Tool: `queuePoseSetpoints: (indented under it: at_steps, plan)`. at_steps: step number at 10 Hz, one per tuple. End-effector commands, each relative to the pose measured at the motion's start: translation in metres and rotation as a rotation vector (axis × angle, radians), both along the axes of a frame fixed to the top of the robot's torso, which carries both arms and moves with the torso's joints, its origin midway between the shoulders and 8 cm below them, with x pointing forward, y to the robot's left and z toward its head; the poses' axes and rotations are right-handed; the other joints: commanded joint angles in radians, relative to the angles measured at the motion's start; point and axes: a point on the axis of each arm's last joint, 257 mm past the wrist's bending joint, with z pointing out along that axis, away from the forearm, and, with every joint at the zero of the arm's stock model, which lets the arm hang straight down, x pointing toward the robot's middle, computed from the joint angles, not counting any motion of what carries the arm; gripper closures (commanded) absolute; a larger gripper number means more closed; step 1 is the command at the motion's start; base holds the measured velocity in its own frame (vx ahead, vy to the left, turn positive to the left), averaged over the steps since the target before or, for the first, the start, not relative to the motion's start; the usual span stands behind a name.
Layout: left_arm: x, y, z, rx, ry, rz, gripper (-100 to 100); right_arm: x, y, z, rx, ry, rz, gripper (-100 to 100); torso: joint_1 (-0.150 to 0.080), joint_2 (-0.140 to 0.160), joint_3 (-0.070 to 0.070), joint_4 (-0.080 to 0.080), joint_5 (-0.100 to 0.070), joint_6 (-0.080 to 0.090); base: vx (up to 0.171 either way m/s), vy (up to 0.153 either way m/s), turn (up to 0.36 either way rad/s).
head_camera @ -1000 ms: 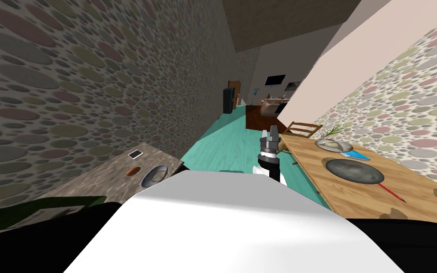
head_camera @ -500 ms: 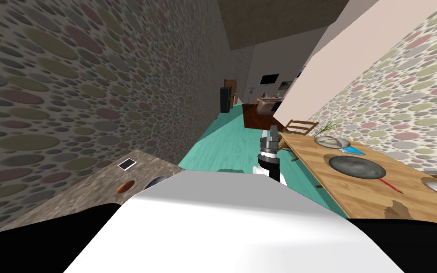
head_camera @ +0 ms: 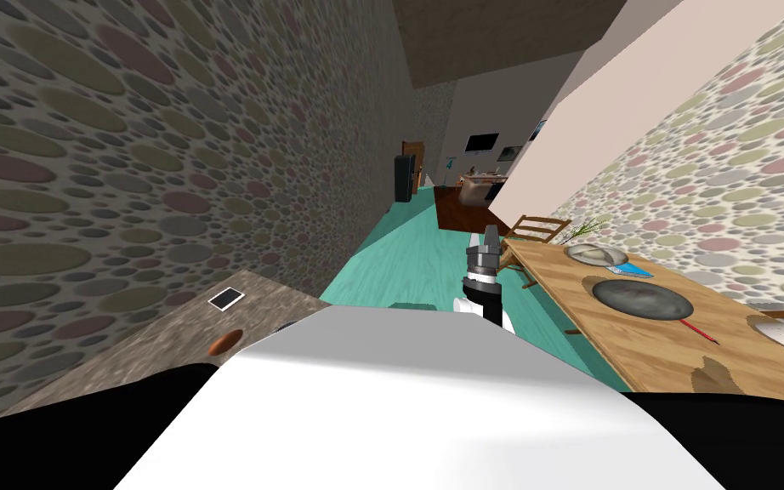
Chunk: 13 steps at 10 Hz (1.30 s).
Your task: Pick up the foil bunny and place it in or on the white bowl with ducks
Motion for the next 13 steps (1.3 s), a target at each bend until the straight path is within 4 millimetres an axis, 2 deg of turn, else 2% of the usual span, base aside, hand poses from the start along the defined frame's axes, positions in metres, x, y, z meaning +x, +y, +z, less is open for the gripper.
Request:
queuePoseSetpoints:
  at_steps: [1,2,3,7,8,9,10,11,12,13]
  plan:
    - [-0.001,-0.001,-0.009,-0.001,0.004,0.001,-100,0.000,0.000,0.000,0.000,0.000,0.000,0,0.000,0.000,0.000,0.000,0.000,0.000,0.005,0.064,-0.008]
    - [0.000,-0.001,-0.006,-0.001,0.002,0.000,-100,0.000,0.000,0.000,0.000,0.000,0.000,0,0.000,0.000,0.000,0.000,0.000,0.000,0.001,0.026,-0.005]
    - [-0.001,-0.001,-0.007,-0.001,0.004,0.000,100,0.000,0.000,0.000,0.000,0.000,0.000,0,-0.002,0.000,0.000,0.000,0.000,0.000,0.000,0.006,0.000]
    - [-0.001,-0.001,-0.006,-0.001,0.003,0.000,100,0.000,0.000,0.000,0.000,0.000,0.000,0,-0.003,0.000,0.000,0.000,0.000,0.000,0.000,0.000,0.000]
    - [-0.001,-0.001,-0.006,-0.001,0.004,0.000,0,0.000,0.000,0.000,0.000,0.000,0.000,0,-0.003,0.000,0.000,0.000,0.000,0.000,0.000,0.000,0.000]
    - [-0.001,0.001,0.003,0.000,0.002,0.000,100,0.000,0.000,0.000,0.000,0.000,0.000,0,-0.003,0.000,0.000,0.000,0.000,0.000,0.002,-0.047,0.004]
    - [-0.001,0.002,0.009,0.000,0.001,0.000,100,0.000,0.000,0.000,0.000,0.000,0.000,0,-0.006,0.000,0.000,0.000,-0.001,0.000,-0.005,-0.075,0.012]
    - [-0.001,0.003,0.006,0.000,0.004,-0.001,100,0.000,0.000,0.000,0.000,0.000,0.000,0,-0.009,0.000,0.000,0.000,-0.002,-0.001,-0.005,-0.032,0.010]
    - [-0.001,0.003,0.007,0.000,0.003,-0.001,0,0.000,0.000,0.000,0.000,0.000,0.000,0,-0.007,0.000,0.000,0.000,-0.002,-0.001,0.000,-0.006,0.003]
    - [-0.009,0.003,0.012,0.010,0.012,0.012,100,0.000,0.000,0.000,0.000,0.000,0.000,0,-0.005,0.000,0.000,0.000,-0.001,0.000,0.039,-0.142,-0.082]
